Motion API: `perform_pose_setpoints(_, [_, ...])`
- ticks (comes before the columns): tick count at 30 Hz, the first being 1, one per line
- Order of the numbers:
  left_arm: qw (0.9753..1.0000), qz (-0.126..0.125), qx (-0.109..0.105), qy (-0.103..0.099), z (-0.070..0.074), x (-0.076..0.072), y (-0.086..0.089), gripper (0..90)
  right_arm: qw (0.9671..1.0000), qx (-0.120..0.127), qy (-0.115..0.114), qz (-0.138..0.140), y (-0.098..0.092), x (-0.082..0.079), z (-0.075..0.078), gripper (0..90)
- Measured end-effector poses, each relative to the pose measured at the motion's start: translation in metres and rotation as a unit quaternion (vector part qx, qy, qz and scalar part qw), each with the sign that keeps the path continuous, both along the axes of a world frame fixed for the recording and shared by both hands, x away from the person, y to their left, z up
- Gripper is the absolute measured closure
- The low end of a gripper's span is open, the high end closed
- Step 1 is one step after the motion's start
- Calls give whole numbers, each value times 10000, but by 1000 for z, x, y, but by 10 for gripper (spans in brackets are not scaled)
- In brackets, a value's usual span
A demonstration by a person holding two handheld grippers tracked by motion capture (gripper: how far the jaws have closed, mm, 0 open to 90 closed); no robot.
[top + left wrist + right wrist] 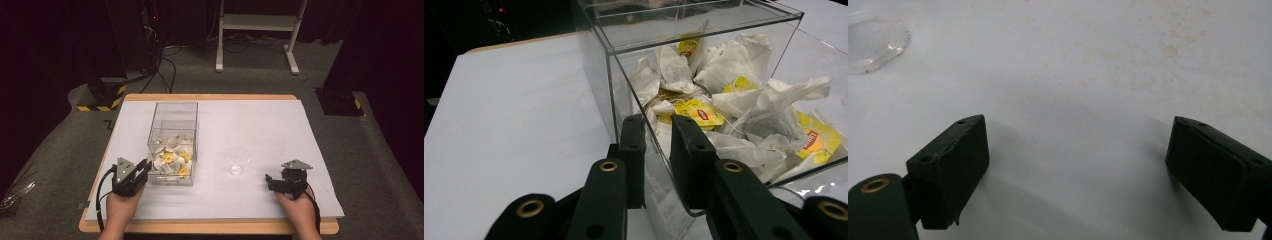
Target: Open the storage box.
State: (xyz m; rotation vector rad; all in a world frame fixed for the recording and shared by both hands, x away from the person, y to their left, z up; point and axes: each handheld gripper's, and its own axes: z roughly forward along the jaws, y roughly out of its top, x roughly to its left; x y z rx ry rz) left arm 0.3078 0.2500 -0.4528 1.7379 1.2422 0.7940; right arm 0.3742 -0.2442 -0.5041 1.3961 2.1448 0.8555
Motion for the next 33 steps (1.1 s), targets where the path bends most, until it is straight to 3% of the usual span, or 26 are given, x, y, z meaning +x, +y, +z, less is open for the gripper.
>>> perform_pose_setpoints(33, [9999, 3, 135, 61, 2, -26, -2, 774, 10000, 2, 2, 2, 0, 0, 0, 102])
